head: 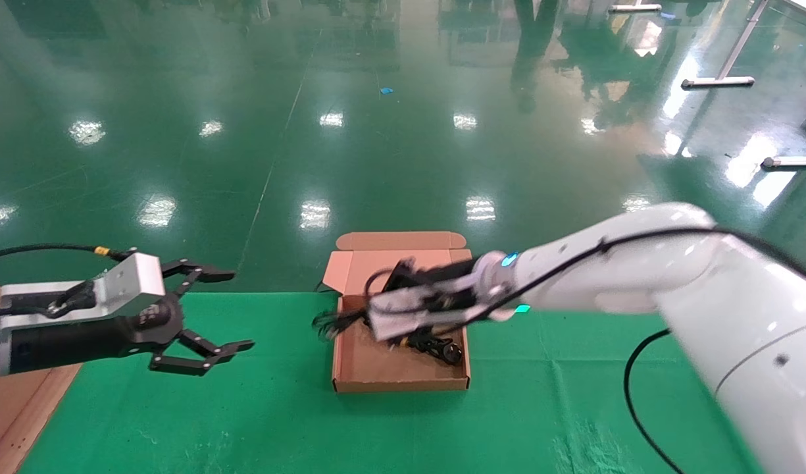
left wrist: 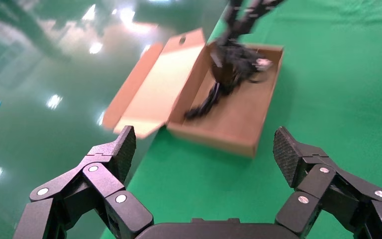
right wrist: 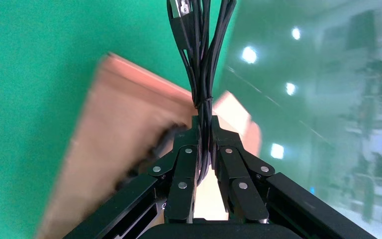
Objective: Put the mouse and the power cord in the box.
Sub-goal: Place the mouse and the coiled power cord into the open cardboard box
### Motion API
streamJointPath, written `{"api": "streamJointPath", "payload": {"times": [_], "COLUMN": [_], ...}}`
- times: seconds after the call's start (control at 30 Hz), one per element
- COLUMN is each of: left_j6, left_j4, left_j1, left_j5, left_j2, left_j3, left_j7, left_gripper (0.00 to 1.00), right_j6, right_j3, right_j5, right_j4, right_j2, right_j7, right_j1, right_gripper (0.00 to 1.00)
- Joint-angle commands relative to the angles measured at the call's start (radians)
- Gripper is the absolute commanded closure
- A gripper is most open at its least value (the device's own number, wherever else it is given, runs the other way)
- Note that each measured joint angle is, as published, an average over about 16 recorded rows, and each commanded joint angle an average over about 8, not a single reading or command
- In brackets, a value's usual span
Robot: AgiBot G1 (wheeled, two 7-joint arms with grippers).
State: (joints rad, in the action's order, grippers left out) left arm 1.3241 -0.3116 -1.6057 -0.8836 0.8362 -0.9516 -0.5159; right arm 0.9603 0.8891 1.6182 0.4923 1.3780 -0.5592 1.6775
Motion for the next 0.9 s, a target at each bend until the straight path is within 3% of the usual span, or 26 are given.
{"api": "streamJointPath", "payload": {"times": [0.03,0.33,0.67,0.9], "left_j6": [0.003,0.019,0.027,0.032], "left_j4": [0.011,0.03,0.048,0.059], "left_j1": [0.009,0.014,0.008,0.005], "left_j5": [0.001,0.006,0.004,0.004], "left_j2": [-0.016,-0.016,-0.01,-0.007], "left_j3": [0.001,0.004,0.003,0.003], "left_j7": [-0.012,-0.031,-0.039,-0.045], "left_gripper": [0.0,0.0,0.0,0.0], "right_j6": [-0.031,-0.14,-0.237,-0.215], "right_j3": [0.057,0.234,0.29,0.334], "right_j5": [-0.021,-0.044,-0.119,-0.162], "right_j4": [0.053,0.056,-0.007,-0.029], "right_j2": [-0.001,-0.007,-0.011,-0.011], "right_j7": [0.04,0.117,0.191,0.279], "right_j1": [-0.03,-0.057,-0.071,-0.072], "right_gripper": [1.0,1.0,1.0,1.0]}}
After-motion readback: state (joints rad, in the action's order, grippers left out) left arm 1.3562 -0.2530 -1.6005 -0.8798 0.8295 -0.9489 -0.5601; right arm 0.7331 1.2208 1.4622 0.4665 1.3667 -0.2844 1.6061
